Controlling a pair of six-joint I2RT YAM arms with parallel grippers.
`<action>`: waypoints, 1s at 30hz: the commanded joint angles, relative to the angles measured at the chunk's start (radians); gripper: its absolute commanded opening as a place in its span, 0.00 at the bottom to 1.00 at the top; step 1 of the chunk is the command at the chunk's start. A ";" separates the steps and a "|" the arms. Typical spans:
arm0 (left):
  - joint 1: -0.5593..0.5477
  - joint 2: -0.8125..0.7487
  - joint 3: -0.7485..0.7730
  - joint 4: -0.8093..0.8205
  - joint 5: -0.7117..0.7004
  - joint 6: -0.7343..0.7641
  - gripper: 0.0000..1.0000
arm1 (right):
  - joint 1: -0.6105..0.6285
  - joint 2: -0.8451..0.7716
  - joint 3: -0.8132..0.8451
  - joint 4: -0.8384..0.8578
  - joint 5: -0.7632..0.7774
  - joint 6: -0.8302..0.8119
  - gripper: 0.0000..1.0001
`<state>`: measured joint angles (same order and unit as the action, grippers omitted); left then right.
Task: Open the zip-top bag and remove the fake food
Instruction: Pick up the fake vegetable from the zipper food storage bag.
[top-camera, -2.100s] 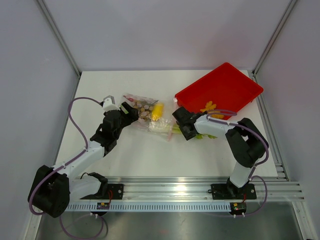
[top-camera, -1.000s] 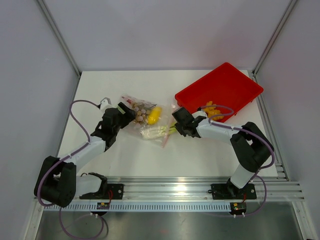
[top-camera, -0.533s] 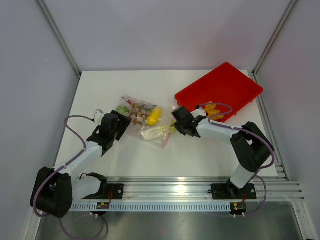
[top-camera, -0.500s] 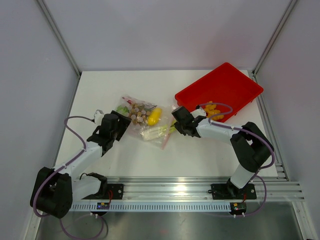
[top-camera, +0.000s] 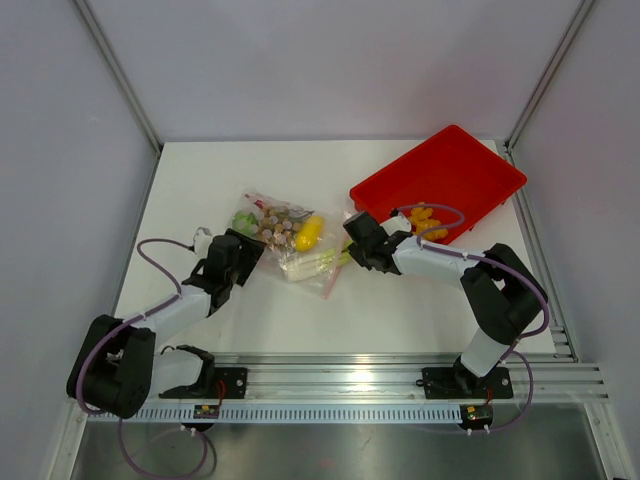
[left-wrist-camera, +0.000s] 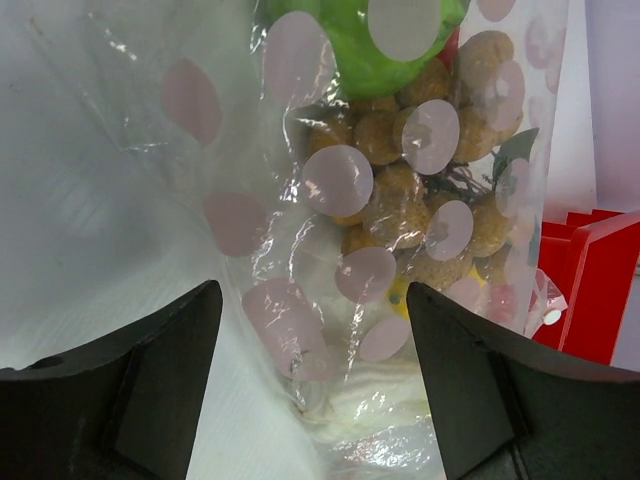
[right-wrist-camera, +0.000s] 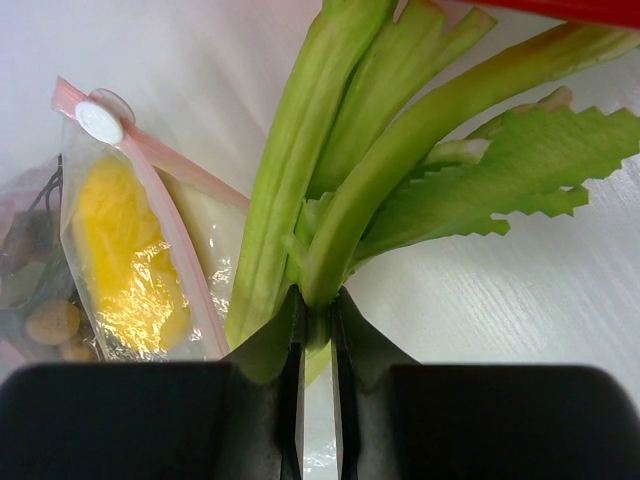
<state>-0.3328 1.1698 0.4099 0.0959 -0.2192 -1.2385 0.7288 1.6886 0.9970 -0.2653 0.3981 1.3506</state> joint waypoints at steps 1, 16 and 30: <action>-0.003 0.050 0.004 0.136 -0.008 0.033 0.76 | 0.012 0.002 0.040 0.035 0.010 -0.019 0.00; 0.000 0.087 0.035 0.098 -0.121 0.025 0.11 | 0.012 -0.004 0.040 0.032 0.004 -0.021 0.00; 0.132 0.076 0.049 0.041 -0.138 0.016 0.00 | 0.012 -0.050 0.046 -0.009 -0.015 -0.060 0.00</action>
<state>-0.2279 1.2743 0.4263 0.1452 -0.3119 -1.2167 0.7288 1.6867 1.0012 -0.2604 0.3893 1.3254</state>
